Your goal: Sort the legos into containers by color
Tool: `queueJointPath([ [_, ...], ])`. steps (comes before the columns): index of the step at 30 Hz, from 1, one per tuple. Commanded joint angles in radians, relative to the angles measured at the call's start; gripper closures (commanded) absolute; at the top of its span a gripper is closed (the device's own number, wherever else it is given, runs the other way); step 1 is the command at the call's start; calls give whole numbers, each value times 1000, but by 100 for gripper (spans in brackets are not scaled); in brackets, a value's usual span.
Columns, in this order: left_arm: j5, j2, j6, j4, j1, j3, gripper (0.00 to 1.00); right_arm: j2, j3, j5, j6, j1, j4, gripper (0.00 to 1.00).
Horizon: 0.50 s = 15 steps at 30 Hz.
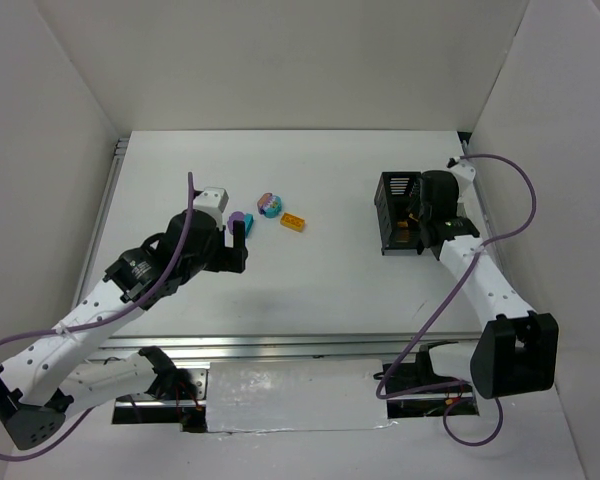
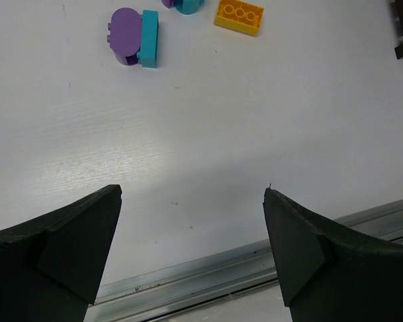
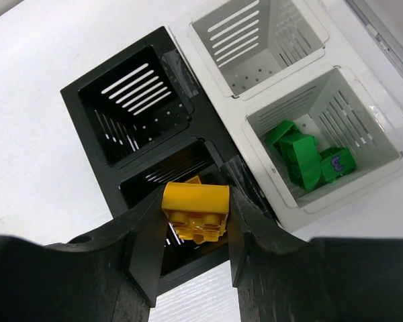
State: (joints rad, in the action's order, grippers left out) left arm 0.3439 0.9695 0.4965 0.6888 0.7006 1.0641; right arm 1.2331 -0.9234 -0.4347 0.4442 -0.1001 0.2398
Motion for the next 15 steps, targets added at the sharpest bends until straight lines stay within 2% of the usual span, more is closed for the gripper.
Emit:
queueJointPath([
  [1, 6, -3, -27, -21, -9, -9, 0, -12, -23, 7, -2, 3, -40, 88],
  [5, -5, -6, -32, -21, -9, -10, 0, 15, -29, 13, -7, 5, -57, 88],
  [7, -20, -14, -36, -29, -9, -16, 0, 34, -40, 31, -7, 3, -65, 84],
  [8, -26, -17, -38, -32, -9, -16, 0, 39, -45, 37, -6, 5, -59, 78],
  [9, -28, -18, -39, -32, -9, -18, 0, 40, -46, 43, -6, 5, -57, 63],
  [10, -28, -23, -39, -32, -9, -19, 1, 39, -46, 45, -4, 4, -56, 51],
  [12, -31, -25, -41, -37, -9, -21, 1, 17, -34, 44, -4, 5, -62, 36],
  [15, -45, -20, -44, -37, -9, -21, 1, -26, -20, 76, -10, 3, -83, 28],
])
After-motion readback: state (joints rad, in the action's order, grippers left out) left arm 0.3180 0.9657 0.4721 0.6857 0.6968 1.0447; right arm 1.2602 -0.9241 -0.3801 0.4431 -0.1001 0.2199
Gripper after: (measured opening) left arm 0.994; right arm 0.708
